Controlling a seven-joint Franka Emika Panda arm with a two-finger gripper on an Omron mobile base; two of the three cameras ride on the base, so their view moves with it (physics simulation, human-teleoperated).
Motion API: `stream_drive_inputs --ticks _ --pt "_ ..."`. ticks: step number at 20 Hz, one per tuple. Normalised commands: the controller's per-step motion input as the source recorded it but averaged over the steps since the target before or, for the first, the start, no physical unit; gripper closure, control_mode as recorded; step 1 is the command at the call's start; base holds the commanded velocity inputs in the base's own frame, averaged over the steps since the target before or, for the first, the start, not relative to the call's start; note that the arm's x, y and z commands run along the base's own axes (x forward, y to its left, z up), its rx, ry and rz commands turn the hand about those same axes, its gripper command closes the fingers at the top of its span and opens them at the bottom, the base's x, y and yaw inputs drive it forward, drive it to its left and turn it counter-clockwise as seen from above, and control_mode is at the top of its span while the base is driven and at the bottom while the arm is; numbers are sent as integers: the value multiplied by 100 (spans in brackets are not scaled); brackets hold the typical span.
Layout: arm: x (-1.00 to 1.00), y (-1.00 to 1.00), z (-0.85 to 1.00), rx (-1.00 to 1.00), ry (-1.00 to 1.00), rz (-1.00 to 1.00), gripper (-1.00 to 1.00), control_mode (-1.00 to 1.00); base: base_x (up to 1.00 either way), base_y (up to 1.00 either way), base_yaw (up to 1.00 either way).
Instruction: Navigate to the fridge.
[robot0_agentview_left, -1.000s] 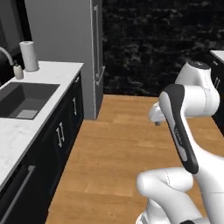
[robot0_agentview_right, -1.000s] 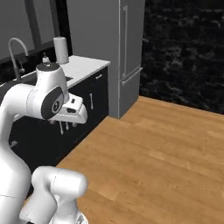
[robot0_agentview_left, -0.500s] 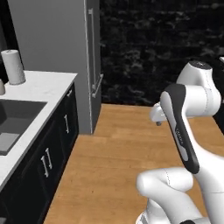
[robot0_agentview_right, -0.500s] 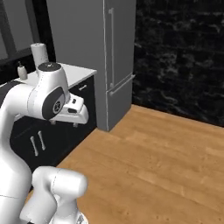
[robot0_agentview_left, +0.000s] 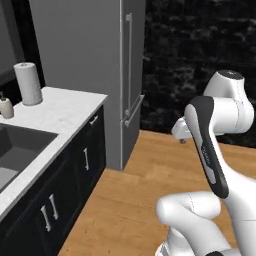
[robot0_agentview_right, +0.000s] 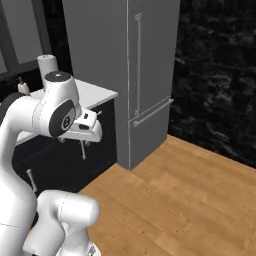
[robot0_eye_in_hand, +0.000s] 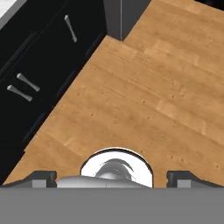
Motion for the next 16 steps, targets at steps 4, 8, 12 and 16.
stream_drive_inputs --ticks 4,8,12,16 --pt "0 0 0 0 0 0 -100 100 100 -93 42" --pt "0 0 0 0 0 0 -100 100 100 -100 44" --pt "0 0 0 0 0 0 -100 100 100 -100 45" --pt "0 0 0 0 0 0 -100 100 99 -100 43"
